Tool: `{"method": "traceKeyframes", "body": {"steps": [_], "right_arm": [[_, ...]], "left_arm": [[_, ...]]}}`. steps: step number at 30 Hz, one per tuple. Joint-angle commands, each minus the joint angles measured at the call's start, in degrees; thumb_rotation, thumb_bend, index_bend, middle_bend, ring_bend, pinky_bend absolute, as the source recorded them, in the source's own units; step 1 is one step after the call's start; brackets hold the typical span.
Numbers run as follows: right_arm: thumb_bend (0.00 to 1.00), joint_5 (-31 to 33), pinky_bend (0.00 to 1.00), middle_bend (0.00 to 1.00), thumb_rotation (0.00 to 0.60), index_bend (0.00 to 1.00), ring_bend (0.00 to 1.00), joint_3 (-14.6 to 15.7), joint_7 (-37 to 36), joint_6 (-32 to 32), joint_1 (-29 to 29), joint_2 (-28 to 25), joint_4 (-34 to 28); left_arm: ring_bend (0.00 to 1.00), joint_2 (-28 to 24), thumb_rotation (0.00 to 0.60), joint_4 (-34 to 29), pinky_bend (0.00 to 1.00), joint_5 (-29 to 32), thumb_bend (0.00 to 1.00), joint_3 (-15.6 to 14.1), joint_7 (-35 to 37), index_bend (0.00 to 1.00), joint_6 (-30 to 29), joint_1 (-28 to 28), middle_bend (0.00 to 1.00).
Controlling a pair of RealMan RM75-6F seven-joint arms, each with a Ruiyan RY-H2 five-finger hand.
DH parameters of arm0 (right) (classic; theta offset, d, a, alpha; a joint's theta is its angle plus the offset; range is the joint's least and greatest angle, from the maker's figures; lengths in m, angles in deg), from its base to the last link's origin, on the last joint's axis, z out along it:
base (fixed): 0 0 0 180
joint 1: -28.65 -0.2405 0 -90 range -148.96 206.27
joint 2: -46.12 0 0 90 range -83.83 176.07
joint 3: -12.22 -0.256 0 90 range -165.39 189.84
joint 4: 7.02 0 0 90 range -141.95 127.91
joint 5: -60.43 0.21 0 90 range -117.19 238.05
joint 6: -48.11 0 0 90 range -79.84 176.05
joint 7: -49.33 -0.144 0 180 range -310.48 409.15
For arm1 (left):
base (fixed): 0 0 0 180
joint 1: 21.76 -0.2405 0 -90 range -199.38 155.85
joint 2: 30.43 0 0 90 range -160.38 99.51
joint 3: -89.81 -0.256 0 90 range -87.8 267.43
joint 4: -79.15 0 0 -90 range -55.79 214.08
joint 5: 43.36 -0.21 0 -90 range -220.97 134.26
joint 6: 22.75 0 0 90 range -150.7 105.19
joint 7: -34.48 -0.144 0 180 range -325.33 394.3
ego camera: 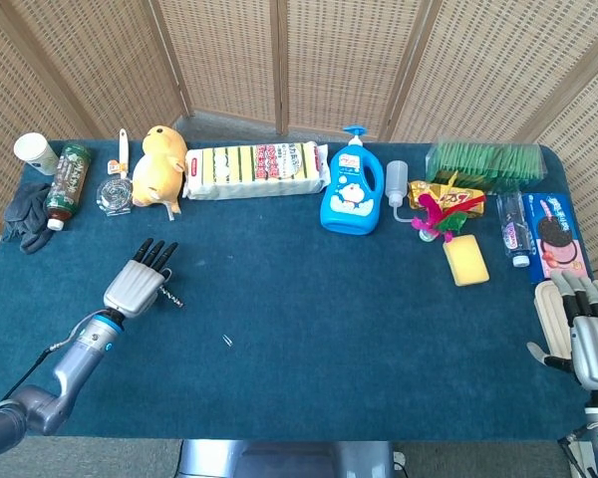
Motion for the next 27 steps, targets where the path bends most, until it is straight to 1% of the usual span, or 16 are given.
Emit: {"method": "traceKeyframes", "body": {"steps": [1, 7, 12, 20, 27], "right_arm": [[0.07, 0.06, 0.00, 0.00, 0.600, 0.00, 0.00, -0.01, -0.02, 0.04, -0.01, 0.00, 0.03], [0.07, 0.14, 0.00, 0.00, 0.600, 0.00, 0.00, -0.03, -0.10, 0.18, -0.07, 0.00, 0.10], [0.07, 0.12, 0.00, 0.00, 0.600, 0.00, 0.00, 0.02, -0.09, 0.31, -0.12, -0.04, 0.12], [0.07, 0.17, 0.00, 0.00, 0.600, 0.00, 0.00, 0.01, -0.19, 0.29, -0.09, -0.11, 0.03], [0.07, 0.17, 0.00, 0.00, 0.600, 0.00, 0.00, 0.03, -0.53, 0.49, -0.15, -0.28, -0.09]], "left_arm": [[0.00, 0.28, 0.600, 0.12, 0.03, 0.24, 0.64, -0.03, -0.45, 0.41, 0.08, 0.15, 0.00], [0.00, 0.86, 0.600, 0.40, 0.04, 0.83, 0.65, 0.16, -1.19, 0.43, -0.12, 0.36, 0.00], [0.00, 1.56, 0.600, 1.38, 0.04, 1.40, 0.69, 0.04, -2.18, 0.44, -0.45, 0.22, 0.00], [0.00, 2.37, 0.600, 2.03, 0.04, 1.98, 0.69, 0.01, -3.31, 0.45, -0.64, 0.33, 0.00], [0.01, 2.65, 0.600, 1.99, 0.07, 1.95, 0.70, 0.07, -4.26, 0.47, -1.79, 0.34, 0.00]]}}
